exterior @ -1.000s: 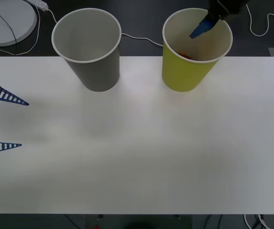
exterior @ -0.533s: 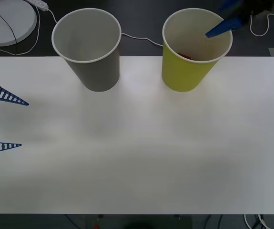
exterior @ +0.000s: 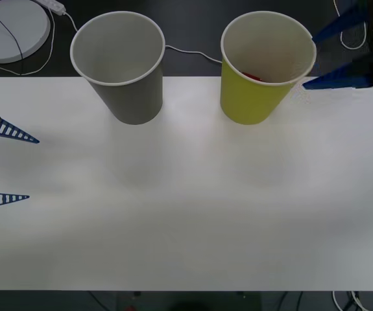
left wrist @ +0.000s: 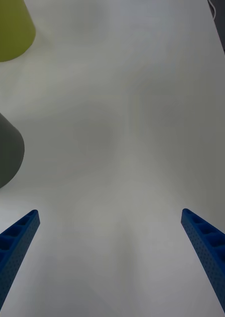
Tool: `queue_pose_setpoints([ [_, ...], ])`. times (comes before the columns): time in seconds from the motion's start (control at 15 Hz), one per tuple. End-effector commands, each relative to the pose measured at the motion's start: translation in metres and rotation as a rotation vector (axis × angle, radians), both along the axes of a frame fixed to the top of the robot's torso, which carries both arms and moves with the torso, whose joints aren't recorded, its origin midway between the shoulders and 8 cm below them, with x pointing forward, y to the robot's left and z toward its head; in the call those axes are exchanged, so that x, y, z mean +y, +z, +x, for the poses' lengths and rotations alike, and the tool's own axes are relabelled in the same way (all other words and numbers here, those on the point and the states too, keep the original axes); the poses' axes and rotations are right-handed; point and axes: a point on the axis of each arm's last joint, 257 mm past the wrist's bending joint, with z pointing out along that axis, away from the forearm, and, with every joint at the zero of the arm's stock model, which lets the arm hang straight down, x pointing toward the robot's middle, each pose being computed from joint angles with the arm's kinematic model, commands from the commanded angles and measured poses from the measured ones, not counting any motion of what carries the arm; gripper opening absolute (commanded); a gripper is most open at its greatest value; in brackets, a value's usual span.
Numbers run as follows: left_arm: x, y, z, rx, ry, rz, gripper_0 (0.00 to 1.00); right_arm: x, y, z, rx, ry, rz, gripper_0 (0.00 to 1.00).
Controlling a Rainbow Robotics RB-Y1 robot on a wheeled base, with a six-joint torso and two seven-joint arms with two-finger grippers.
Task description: Put the can into the green bin and the plastic bottle into the gray bin
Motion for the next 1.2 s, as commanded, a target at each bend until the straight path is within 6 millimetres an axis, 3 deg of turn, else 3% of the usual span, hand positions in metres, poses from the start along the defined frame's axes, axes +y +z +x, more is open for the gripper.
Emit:
queue_pose_setpoints([
  [0.07, 0.0, 0.0, 0.0, 0.0, 0.0, 0.0, 1.0, -0.003, -0.022, -0.026, -0.035, 0.107, -0.022, 1.0],
  [0.47, 0.0, 0.0, 0.0, 0.0, 0.0, 0.0, 1.0, -0.011, -0.071, -0.075, -0.109, 0.258, -0.03, 1.0],
  [1.2, 0.0, 0.0, 0.0, 0.0, 0.0, 0.0, 1.0, -0.045, -0.136, -0.121, -0.137, 0.31, -0.035, 1.0],
])
